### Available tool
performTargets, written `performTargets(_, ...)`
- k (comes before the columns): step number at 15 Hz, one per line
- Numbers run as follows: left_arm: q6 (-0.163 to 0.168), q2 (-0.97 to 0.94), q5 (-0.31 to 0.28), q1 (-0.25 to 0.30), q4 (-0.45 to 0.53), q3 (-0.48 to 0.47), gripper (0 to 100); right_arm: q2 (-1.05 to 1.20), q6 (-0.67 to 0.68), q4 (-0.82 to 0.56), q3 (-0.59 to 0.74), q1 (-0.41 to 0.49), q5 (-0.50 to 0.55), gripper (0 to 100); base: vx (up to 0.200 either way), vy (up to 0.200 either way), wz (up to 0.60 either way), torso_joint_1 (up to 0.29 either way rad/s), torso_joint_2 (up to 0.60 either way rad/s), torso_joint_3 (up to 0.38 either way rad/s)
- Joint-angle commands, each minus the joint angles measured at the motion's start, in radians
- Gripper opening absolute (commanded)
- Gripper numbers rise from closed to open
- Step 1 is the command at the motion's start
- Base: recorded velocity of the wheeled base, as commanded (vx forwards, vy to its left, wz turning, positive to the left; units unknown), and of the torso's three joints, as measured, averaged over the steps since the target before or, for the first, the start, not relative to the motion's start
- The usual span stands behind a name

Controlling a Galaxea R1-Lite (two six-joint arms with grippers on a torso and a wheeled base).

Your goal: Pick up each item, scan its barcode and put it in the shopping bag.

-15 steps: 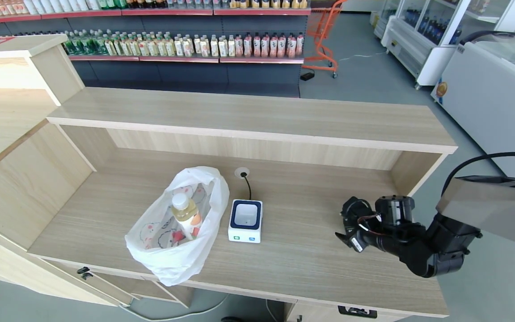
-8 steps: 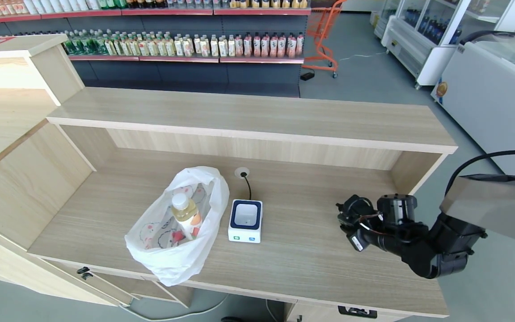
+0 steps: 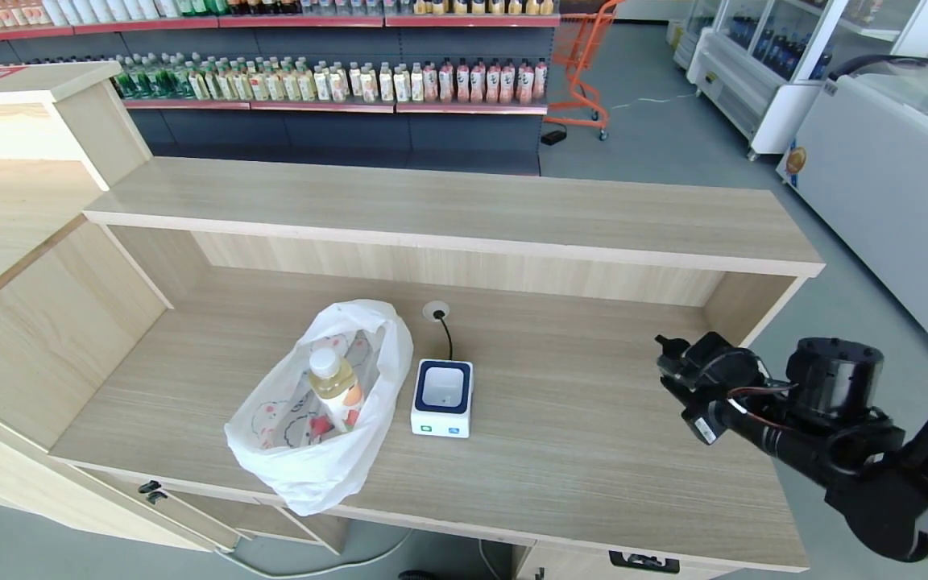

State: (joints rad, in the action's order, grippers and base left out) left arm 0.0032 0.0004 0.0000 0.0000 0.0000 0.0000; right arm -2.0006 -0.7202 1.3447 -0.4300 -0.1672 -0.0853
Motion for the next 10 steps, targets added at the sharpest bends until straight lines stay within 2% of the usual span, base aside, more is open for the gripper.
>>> performTargets(1,0.0,0.0,0.0,0.0,0.0,0.0,100,0.14,-0.165,0.088,0.05,0.0,-0.022,0,0.0,0.0,0.0,0.0,0.0,0.0)
performTargets(2,0.0,0.0,0.0,0.0,0.0,0.0,100,0.145,-0.389,0.139,0.051,-0.002,-0.166,0,0.0,0.0,0.0,0.0,0.0,0.0)
performTargets(3,0.0,0.0,0.0,0.0,0.0,0.0,100,0.143,-0.487,0.139,0.053,-0.002,-0.269,0,0.0,0.0,0.0,0.0,0.0,0.0)
performTargets(4,0.0,0.0,0.0,0.0,0.0,0.0,100,0.134,-0.68,0.128,0.056,-0.002,-0.504,0,0.0,0.0,0.0,0.0,0.0,0.0)
performTargets(5,0.0,0.0,0.0,0.0,0.0,0.0,100,0.12,-0.814,0.105,0.057,-0.005,-0.64,0,0.0,0.0,0.0,0.0,0.0,0.0)
performTargets(6,0.0,0.0,0.0,0.0,0.0,0.0,100,0.108,-1.019,0.022,0.062,-0.02,-0.797,0,0.0,0.0,0.0,0.0,0.0,0.0)
performTargets(8,0.0,0.0,0.0,0.0,0.0,0.0,100,0.1,-1.383,-0.101,0.062,-0.028,-0.843,0,0.0,0.0,0.0,0.0,0.0,0.0)
performTargets(10,0.0,0.0,0.0,0.0,0.0,0.0,100,0.075,-1.545,-0.154,0.063,-0.098,-0.875,0,0.0,0.0,0.0,0.0,0.0,0.0)
